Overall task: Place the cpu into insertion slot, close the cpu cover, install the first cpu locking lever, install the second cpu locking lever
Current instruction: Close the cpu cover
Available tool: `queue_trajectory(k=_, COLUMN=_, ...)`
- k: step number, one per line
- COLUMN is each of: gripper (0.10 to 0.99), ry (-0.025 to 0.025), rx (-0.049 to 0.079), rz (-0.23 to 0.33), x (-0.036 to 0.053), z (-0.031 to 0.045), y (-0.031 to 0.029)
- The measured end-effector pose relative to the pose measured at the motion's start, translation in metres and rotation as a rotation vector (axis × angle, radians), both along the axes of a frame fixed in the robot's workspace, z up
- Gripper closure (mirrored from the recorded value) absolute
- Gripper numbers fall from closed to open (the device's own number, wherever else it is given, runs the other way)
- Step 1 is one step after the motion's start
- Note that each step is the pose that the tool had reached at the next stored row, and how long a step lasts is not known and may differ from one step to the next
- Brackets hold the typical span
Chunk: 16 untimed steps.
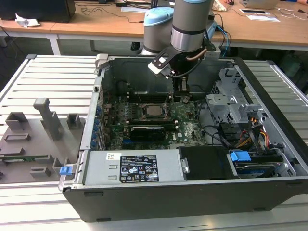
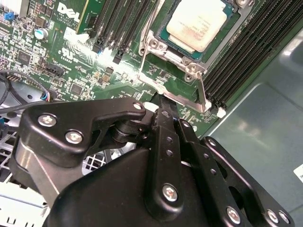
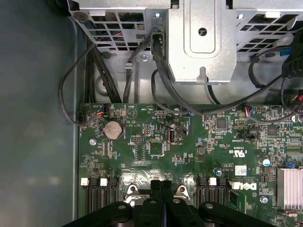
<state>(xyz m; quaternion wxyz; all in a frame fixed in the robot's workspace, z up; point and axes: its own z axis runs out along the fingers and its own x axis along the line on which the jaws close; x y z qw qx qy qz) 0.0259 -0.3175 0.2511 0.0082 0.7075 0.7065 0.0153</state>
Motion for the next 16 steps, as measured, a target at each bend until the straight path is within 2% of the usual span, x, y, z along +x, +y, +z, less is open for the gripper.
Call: queue_trajectory(k=16, gripper=0.980, ry=0.0000, rx=0.000, rz=0.000, x=-0.0044, z=-0.0001, y=0.0000)
